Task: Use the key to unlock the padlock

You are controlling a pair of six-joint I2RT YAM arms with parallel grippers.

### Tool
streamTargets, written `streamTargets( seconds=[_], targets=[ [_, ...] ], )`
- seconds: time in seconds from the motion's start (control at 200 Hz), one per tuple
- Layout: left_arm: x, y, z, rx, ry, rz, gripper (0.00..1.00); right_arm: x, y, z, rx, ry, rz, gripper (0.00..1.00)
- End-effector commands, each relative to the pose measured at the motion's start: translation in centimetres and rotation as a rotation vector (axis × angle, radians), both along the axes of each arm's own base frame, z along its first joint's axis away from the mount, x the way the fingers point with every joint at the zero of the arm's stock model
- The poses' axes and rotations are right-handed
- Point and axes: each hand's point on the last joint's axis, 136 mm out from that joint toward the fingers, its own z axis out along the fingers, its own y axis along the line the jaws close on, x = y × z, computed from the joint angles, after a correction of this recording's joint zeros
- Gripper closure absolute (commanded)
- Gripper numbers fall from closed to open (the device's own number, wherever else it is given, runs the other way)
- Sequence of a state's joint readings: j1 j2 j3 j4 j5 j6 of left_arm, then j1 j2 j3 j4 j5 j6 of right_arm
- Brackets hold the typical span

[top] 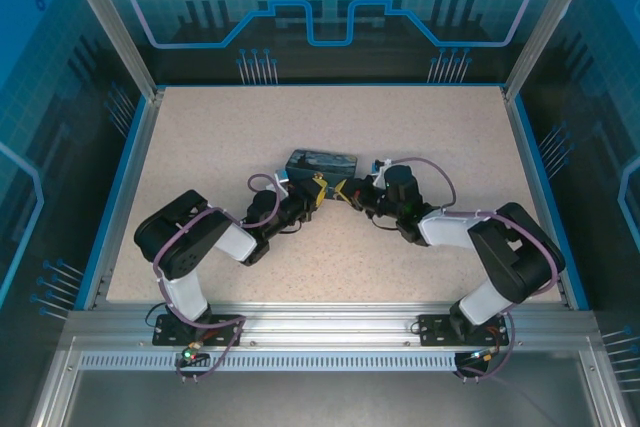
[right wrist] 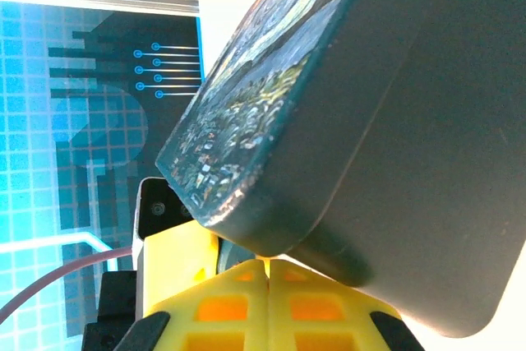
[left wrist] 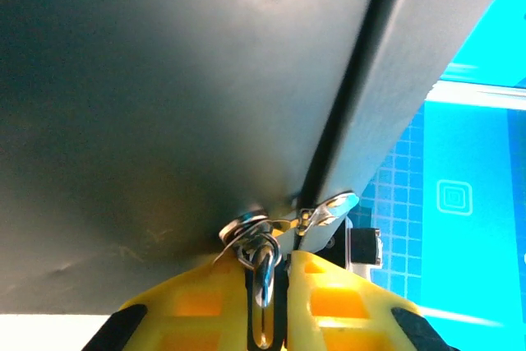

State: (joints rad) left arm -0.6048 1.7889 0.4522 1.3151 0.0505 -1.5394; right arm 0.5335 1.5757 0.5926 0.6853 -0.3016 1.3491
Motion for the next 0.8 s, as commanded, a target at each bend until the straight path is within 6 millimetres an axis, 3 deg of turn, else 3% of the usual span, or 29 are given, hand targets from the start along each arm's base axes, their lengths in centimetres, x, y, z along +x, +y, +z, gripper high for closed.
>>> streamTargets(
  seconds=[0.0, 0.29, 0.425, 0.715, 0.795],
  targets=[
    [-0.9, -1.0, 1.6, -0.049, -0.053, -0.056, 1.00, 0.7, 1.4, 2.3, 0.045, -0.075, 0.051, 1.00],
    [-0.9, -1.3, 1.4, -0.045, -0.050, -0.065, 1.00, 0.3, 3.7, 3.4, 0.156, -0.033, 0.060, 1.00],
    [-1.0, -1.7, 1.3, -0.046, -0.049, -0.072, 1.00, 0.3, 4.7, 3.0, 0.152, 0.003, 0.065, 1.00],
    [-1.3, -1.3, 0.0, -0.012, -0.032, -0.062, 1.00, 0.4, 4.0, 2.4, 0.147, 0.031, 0.053, 1.00],
    [-1.3, -0.9, -0.5, -0.005, -0.019, -0.042, 1.00, 0.4, 3.6, 2.4, 0.132, 0.027, 0.052, 0.90]
  ],
)
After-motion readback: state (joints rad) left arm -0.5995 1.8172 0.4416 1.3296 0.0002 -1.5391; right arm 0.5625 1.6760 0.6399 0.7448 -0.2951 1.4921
